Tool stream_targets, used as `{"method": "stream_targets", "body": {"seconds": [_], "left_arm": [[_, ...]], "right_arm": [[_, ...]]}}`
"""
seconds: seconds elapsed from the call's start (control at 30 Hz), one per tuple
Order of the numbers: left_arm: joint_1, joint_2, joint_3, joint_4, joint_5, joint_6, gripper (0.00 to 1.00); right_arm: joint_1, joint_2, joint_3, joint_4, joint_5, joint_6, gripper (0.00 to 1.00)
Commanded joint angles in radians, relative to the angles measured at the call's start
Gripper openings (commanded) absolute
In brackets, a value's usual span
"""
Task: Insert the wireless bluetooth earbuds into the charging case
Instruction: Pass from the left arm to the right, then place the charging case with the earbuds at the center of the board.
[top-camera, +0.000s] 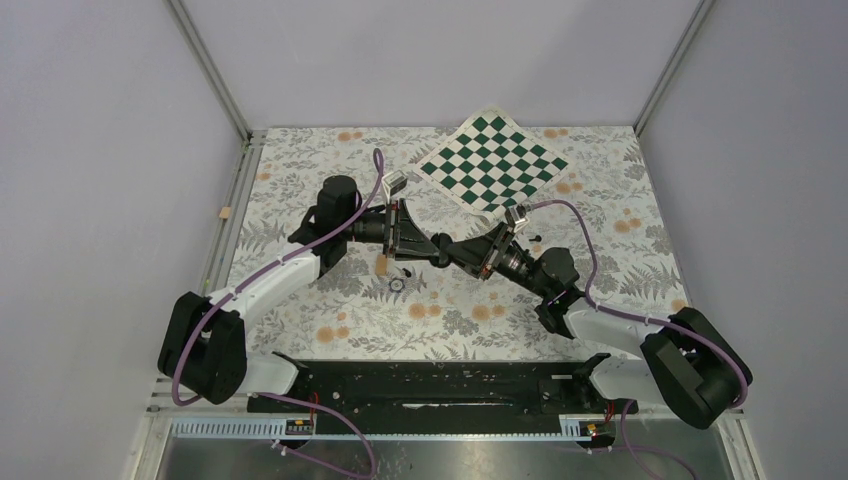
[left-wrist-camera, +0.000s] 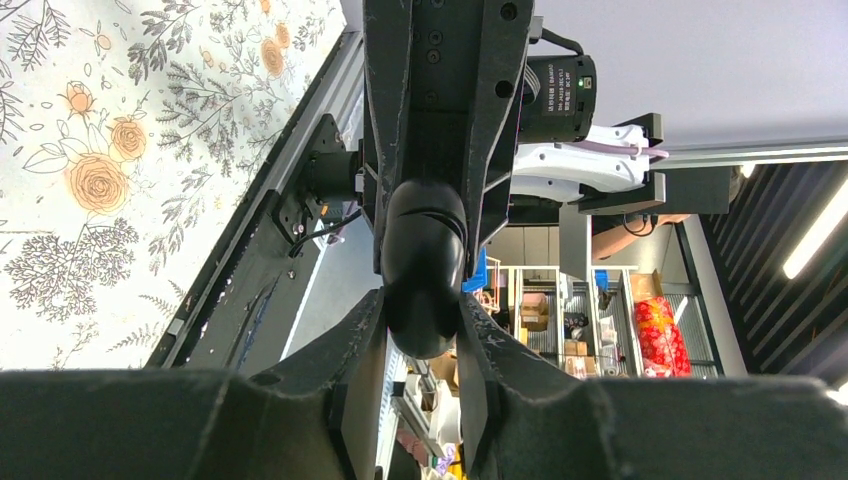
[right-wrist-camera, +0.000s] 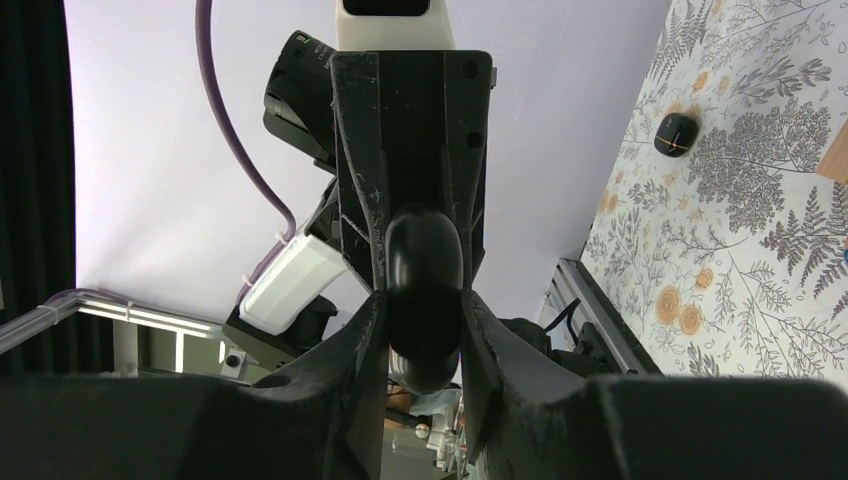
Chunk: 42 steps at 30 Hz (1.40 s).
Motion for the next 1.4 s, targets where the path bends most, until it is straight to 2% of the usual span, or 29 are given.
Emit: {"method": "stream_targets", "body": {"seconds": [0.0, 0.07, 0.1, 0.17, 0.27, 0.33, 0.4, 0.43, 0.53, 0.6, 0.63, 0.8, 1.0, 1.1, 1.23, 1.3, 1.37], "left_arm": [[-0.003, -0.022, 0.009, 0.034, 0.014, 0.013, 0.36], [-0.001, -0.03, 0.015, 0.019, 0.01, 0.027, 0.68], [-0.002, -0.033, 0.024, 0.0, 0.009, 0.041, 0.8], [-0.002, -0.038, 0.04, -0.051, 0.001, 0.077, 0.97], [0.01, -0.051, 0.076, -0.134, -0.006, 0.136, 0.99], [0.042, -0.064, 0.121, -0.281, -0.016, 0.216, 0.99], [0.098, -0.089, 0.187, -0.49, -0.067, 0.353, 0.99], [0.124, -0.1, 0.221, -0.589, -0.101, 0.42, 0.99], [0.185, -0.136, 0.285, -0.774, -0.218, 0.547, 0.99], [0.191, -0.163, 0.279, -0.806, -0.264, 0.572, 0.99], [0.191, -0.176, 0.262, -0.796, -0.263, 0.571, 0.99], [0.191, -0.223, 0.159, -0.709, -0.238, 0.523, 0.99], [0.191, -0.22, 0.087, -0.67, -0.331, 0.511, 0.99], [0.19, -0.186, 0.103, -0.754, -0.483, 0.531, 0.99], [0.193, -0.125, 0.156, -0.909, -0.865, 0.58, 0.99], [0.198, -0.092, 0.181, -0.948, -0.969, 0.579, 0.99], [0.203, -0.069, 0.195, -0.963, -1.004, 0.547, 0.99]], "right_arm": [[-0.002, 0.008, 0.015, 0.065, -0.013, 0.005, 0.0], [-0.002, 0.006, 0.012, 0.052, -0.011, 0.0, 0.0], [-0.003, 0.005, 0.012, 0.044, -0.009, -0.003, 0.0], [-0.003, 0.002, 0.008, 0.03, -0.004, -0.01, 0.0], [-0.003, -0.008, 0.005, -0.004, 0.0, -0.021, 0.0], [-0.006, -0.026, 0.001, -0.054, 0.013, -0.042, 0.0], [-0.024, -0.066, 0.004, -0.176, 0.029, -0.079, 0.0], [-0.035, -0.111, 0.018, -0.279, 0.041, -0.115, 0.0], [-0.059, -0.231, 0.109, -0.75, 0.136, -0.313, 0.0], [-0.083, -0.27, 0.207, -1.017, 0.222, -0.461, 0.0], [-0.111, -0.273, 0.24, -1.096, 0.232, -0.501, 0.0], [-0.351, -0.252, 0.291, -1.241, 0.146, -0.563, 0.0], [-0.61, -0.306, 0.282, -1.309, 0.137, -0.606, 0.0], [-0.735, -0.34, 0.275, -1.395, 0.166, -0.626, 0.0], [-0.864, -0.403, 0.185, -1.376, 0.151, -0.59, 0.0], [-0.899, -0.414, 0.147, -1.376, 0.145, -0.573, 0.0], [-0.923, -0.409, 0.104, -1.354, 0.14, -0.551, 0.0]]}}
